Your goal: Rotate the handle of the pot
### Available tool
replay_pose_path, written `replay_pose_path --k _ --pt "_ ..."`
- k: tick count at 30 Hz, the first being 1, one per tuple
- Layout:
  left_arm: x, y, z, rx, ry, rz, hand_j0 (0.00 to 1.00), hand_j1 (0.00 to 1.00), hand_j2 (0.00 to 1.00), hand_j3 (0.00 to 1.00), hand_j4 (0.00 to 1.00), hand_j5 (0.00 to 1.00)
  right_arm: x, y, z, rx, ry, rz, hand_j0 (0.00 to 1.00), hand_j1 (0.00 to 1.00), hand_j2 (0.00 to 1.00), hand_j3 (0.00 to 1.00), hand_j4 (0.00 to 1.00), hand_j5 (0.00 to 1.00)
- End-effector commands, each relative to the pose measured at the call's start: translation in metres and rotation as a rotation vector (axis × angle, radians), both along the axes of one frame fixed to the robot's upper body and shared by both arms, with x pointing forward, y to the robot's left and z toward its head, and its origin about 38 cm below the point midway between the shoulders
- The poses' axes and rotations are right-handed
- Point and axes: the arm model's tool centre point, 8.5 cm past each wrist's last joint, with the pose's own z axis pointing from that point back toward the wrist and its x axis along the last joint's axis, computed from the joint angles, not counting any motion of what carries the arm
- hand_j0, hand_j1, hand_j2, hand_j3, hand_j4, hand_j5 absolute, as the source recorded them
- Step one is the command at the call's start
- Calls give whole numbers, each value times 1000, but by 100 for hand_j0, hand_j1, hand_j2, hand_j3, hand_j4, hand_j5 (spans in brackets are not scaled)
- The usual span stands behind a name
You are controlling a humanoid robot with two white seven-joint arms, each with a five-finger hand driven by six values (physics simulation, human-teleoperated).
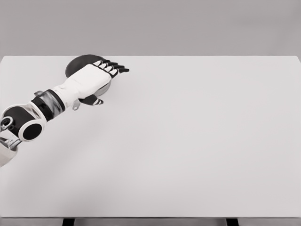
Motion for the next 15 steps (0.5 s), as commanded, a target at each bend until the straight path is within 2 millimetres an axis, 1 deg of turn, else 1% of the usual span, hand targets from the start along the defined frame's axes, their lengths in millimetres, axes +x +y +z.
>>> replay_pose_path --k 1,6,9,12,15 --pt "0 0 0 -7 3 0 100 100 100 100 100 100 0 0 0 0 0 0 100 100 100 100 100 100" --pt "1 1 0 -7 5 4 100 100 100 100 100 100 0 0 0 0 0 0 100 100 100 100 100 100" --pt "1 1 3 -23 10 3 100 100 100 100 100 100 0 0 0 0 0 0 100 100 100 100 100 100" --pt "1 2 1 -20 15 6 100 100 100 100 100 100 0 0 0 0 0 0 100 100 100 100 100 100" --pt "4 6 1 -18 18 52 100 100 100 100 100 100 0 0 0 0 0 0 100 100 100 100 100 100"
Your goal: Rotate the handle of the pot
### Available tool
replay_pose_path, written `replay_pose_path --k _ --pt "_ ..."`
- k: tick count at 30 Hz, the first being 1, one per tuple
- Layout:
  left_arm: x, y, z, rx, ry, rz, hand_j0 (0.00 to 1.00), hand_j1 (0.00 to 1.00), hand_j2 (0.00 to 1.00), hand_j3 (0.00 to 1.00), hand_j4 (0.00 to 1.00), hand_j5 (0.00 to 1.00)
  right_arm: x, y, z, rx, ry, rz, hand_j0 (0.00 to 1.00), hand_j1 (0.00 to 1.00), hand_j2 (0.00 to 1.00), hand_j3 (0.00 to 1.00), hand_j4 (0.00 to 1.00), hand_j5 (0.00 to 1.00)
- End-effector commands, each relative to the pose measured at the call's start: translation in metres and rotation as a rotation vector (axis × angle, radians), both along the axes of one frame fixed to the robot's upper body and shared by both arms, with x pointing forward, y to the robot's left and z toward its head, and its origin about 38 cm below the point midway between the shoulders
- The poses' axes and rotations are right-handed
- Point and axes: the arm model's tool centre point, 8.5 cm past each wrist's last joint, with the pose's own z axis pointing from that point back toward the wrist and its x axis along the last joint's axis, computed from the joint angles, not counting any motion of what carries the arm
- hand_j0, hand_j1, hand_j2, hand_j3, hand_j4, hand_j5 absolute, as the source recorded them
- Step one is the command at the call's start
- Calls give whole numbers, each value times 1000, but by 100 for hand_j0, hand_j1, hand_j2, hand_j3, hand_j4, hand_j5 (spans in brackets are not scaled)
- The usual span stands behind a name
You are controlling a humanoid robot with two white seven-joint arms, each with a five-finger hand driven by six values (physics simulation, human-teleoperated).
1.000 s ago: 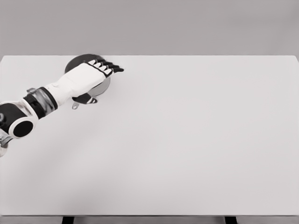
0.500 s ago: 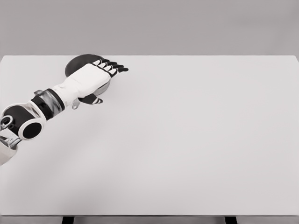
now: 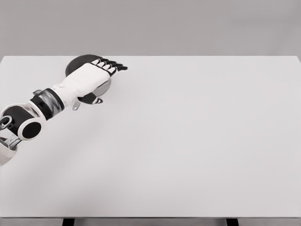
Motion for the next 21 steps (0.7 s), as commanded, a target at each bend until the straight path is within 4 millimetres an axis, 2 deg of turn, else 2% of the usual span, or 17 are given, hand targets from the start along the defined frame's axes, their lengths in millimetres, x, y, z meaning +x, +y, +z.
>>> replay_pose_path --k 1,21 --pt "2 3 0 3 1 26 100 100 100 100 100 100 0 0 0 0 0 0 100 100 100 100 100 100" --pt "5 10 -8 18 17 85 100 100 100 100 100 100 0 0 0 0 0 0 100 100 100 100 100 100"
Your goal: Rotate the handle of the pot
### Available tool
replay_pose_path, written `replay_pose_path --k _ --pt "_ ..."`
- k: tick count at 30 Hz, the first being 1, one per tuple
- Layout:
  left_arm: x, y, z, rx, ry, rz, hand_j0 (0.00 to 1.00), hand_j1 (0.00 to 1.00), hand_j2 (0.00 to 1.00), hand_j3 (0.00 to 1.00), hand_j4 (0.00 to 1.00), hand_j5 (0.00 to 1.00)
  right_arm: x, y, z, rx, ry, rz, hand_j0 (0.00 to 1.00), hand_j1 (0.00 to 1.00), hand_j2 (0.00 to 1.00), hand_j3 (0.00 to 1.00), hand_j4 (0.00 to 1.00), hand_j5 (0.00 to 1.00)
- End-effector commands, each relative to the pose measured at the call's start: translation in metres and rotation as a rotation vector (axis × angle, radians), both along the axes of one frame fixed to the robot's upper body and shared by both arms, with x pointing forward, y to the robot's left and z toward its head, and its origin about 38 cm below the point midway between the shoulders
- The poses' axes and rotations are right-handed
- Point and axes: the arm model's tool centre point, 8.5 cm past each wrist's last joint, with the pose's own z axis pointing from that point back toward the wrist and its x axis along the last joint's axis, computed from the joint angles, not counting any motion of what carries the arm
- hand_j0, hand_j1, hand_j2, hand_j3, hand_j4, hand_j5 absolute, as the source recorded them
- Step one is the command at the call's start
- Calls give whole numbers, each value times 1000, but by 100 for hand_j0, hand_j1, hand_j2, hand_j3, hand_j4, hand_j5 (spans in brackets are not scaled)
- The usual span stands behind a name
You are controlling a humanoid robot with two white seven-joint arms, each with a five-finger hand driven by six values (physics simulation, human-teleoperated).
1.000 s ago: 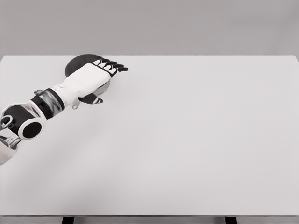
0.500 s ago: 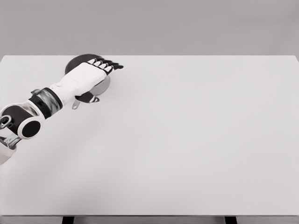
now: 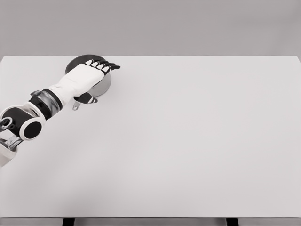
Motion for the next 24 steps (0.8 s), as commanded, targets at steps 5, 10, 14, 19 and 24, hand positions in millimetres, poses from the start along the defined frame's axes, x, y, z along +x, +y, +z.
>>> replay_pose_path --k 5,10,14,19,24 --pt "2 3 -2 2 5 10 100 100 100 100 100 100 0 0 0 0 0 0 100 100 100 100 100 100" --pt "2 3 -2 -1 6 11 100 100 100 100 100 100 0 0 0 0 0 0 100 100 100 100 100 100" --pt "2 3 -2 -2 4 11 100 100 100 100 100 100 0 0 0 0 0 0 100 100 100 100 100 100" --pt "2 5 -2 2 6 15 100 100 100 100 100 100 0 0 0 0 0 0 100 100 100 100 100 100" --pt "3 8 0 5 8 18 100 100 100 100 100 100 0 0 0 0 0 0 100 100 100 100 100 100"
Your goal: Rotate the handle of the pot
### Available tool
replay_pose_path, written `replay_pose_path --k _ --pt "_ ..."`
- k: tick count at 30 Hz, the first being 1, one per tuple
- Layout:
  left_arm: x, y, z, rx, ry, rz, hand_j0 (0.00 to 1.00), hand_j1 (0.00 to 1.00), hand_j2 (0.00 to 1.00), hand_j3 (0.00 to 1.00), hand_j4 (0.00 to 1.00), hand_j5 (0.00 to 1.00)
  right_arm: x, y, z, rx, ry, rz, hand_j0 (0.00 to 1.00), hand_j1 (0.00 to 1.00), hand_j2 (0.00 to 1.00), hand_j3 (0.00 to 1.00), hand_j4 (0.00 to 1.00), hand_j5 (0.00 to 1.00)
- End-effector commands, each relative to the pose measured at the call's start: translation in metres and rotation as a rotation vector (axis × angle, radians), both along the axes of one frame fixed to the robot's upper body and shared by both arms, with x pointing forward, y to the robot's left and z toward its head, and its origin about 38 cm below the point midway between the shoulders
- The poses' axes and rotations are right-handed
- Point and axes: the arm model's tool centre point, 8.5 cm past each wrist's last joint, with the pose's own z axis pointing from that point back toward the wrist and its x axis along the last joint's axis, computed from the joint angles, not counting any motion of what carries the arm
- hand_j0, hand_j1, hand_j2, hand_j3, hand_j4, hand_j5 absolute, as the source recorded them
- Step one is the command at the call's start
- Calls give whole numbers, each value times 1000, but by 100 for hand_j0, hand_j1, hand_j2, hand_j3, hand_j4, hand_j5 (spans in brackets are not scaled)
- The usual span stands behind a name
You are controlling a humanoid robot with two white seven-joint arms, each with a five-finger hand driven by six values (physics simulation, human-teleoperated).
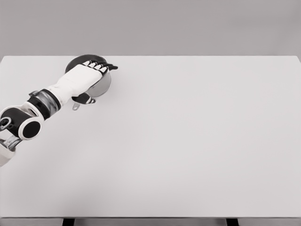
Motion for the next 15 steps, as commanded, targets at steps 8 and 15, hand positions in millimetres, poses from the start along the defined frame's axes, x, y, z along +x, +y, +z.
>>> replay_pose_path --k 8,15 --pt "1 4 3 9 -6 8 100 100 100 100 100 100 0 0 0 0 0 0 100 100 100 100 100 100" --pt "2 12 5 21 -12 23 100 100 100 100 100 100 0 0 0 0 0 0 100 100 100 100 100 100"
